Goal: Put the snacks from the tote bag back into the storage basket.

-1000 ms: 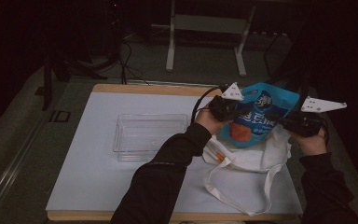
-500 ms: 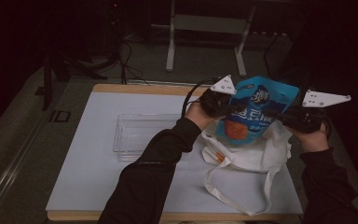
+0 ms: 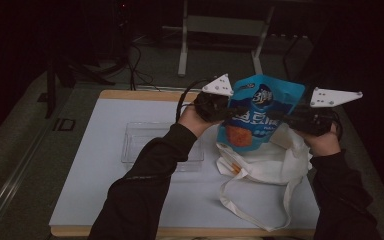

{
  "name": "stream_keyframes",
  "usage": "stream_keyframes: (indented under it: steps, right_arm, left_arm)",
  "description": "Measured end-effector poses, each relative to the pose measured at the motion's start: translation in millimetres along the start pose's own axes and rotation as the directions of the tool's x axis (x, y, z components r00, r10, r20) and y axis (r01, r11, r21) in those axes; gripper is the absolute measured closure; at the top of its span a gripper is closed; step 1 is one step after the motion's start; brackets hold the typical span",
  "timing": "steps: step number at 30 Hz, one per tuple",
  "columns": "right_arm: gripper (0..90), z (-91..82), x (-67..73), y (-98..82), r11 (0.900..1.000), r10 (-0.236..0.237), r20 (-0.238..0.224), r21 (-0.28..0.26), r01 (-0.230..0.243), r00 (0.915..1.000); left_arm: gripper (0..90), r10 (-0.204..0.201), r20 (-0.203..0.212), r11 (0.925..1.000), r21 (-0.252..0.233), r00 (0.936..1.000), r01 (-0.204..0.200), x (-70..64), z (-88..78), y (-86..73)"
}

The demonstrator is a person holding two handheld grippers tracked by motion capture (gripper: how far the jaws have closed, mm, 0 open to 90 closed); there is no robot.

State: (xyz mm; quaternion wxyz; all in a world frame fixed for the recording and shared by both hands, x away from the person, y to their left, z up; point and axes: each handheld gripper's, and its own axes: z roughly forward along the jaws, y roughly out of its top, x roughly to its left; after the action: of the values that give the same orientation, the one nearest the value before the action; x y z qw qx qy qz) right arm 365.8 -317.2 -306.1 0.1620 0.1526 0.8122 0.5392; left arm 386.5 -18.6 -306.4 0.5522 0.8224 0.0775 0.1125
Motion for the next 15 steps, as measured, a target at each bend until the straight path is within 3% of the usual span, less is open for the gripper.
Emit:
stream_keyframes:
  steps: [15]
  right_arm:
    - [88.9,45.8,13.2,31.1,0.999,-0.037,-0.074,0.001,0.037,0.9966]
  left_arm:
    - [90.0,-0.018,-0.057,0.9998,0.010,0.9982,0.019,4.7,-56.2,-13.0]
